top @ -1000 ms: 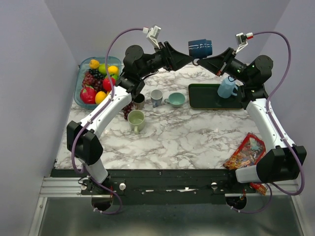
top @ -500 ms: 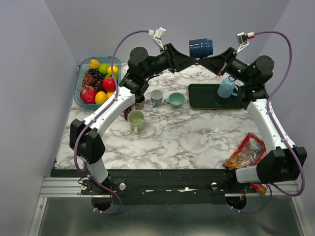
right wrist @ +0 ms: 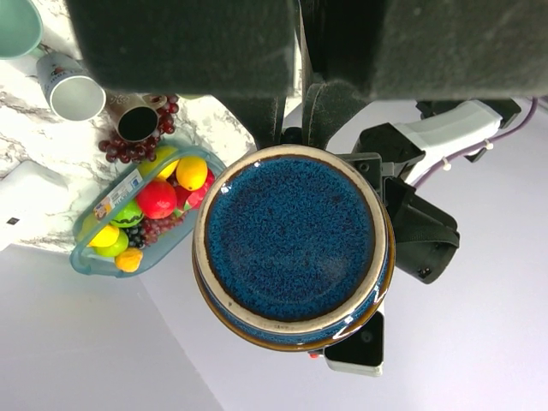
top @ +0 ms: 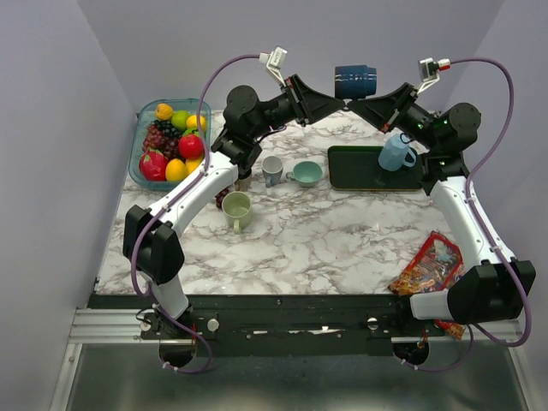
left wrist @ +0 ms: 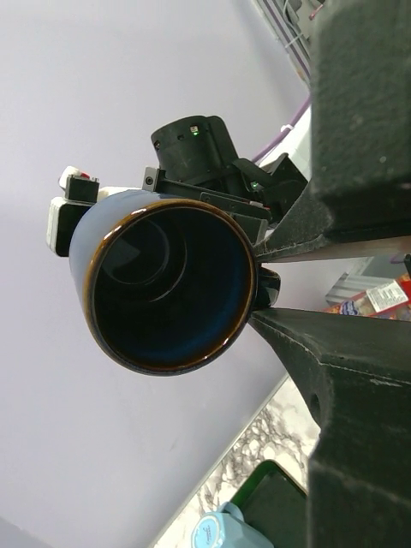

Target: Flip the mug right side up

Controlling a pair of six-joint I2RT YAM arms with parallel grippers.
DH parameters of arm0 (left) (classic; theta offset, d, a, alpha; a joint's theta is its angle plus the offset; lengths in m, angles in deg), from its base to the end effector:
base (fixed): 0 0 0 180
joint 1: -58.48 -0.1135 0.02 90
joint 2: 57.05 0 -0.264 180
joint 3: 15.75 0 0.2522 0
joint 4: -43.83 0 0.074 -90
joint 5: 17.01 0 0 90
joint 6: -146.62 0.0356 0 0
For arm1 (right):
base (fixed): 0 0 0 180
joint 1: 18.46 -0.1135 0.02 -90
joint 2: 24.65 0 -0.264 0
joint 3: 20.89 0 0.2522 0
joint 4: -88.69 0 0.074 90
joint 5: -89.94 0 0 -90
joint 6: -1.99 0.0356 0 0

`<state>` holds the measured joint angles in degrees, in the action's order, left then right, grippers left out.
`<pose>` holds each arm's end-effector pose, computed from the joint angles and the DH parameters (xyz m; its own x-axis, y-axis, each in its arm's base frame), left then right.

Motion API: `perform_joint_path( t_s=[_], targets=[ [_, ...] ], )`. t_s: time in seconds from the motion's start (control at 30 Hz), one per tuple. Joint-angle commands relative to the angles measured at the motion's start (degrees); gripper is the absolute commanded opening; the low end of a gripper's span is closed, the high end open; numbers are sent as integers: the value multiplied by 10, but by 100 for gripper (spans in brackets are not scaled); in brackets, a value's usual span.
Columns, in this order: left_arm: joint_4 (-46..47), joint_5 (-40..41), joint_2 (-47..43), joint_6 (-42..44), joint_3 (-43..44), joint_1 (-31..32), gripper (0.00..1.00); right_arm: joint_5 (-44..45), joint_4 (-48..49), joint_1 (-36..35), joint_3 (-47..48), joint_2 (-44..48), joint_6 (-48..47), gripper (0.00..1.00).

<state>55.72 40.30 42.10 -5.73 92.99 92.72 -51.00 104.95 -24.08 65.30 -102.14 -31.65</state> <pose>0.3260 -0.2451 0.4542 -0.6470 -0.4614 -0.6070 0.6807 0.0091 -0.7325 0.2954 0.0568 0.4501 -0.4020 0.4876 -0.7750 -0.7719 0.2748 0.5733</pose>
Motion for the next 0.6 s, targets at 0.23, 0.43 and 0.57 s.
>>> perform_joint_path(
  t_s=[0.23, 0.43, 0.57],
  targets=[
    [79, 24, 27, -57, 6, 14, 36, 17, 21, -31, -16, 10, -8, 1],
    [94, 26, 33, -65, 7, 15, 48, 27, 23, -36, -26, 11, -5, 1],
    [106, 32, 36, -73, 4, 17, 39, 38, 28, -40, -36, 12, 3, 1]
  ],
)
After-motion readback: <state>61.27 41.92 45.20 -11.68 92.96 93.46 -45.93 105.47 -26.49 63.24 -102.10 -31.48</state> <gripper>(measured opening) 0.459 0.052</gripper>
